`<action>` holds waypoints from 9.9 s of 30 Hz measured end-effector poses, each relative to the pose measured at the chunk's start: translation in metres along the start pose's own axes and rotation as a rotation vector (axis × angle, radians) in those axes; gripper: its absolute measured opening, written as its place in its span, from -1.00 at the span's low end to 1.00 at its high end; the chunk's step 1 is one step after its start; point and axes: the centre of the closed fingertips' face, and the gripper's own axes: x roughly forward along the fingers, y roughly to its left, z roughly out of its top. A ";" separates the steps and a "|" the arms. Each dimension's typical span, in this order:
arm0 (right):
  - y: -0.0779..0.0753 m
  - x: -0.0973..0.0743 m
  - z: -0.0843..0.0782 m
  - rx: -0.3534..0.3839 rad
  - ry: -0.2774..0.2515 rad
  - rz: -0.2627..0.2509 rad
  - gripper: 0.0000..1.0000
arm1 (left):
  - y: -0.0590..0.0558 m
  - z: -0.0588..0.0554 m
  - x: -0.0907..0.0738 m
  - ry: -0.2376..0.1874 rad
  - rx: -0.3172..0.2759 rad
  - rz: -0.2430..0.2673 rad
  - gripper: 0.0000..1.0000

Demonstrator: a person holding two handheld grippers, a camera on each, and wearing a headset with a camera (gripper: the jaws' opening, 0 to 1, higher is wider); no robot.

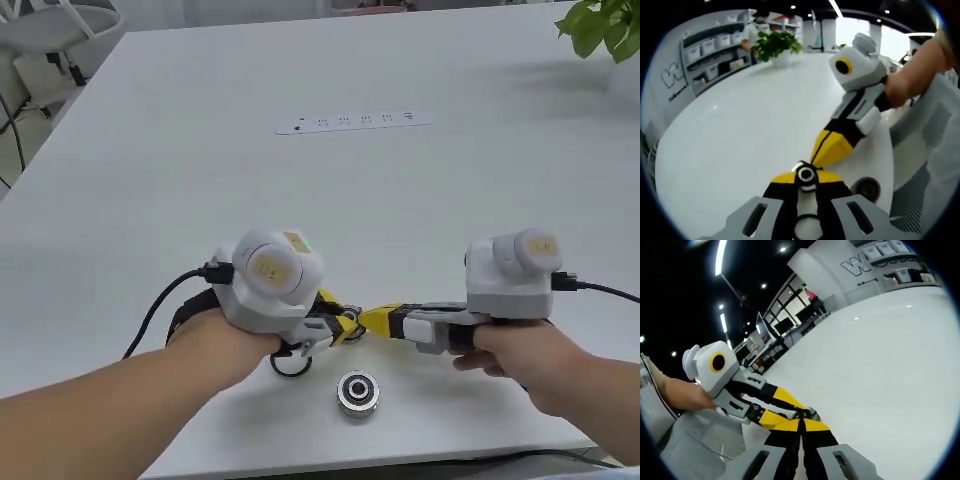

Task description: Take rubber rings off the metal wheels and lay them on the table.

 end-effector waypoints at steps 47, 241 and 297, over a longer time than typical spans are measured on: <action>-0.001 -0.004 0.000 0.033 -0.019 0.020 -1.00 | -0.003 0.001 -0.002 0.003 -0.004 -0.022 -0.71; 0.059 -0.032 0.008 -0.325 0.129 0.010 0.28 | -0.007 -0.029 -0.165 -0.101 -0.125 0.055 0.29; 0.048 -0.127 -0.003 -0.529 0.090 -0.189 0.63 | -0.022 -0.030 -0.195 -0.151 -0.124 0.161 0.43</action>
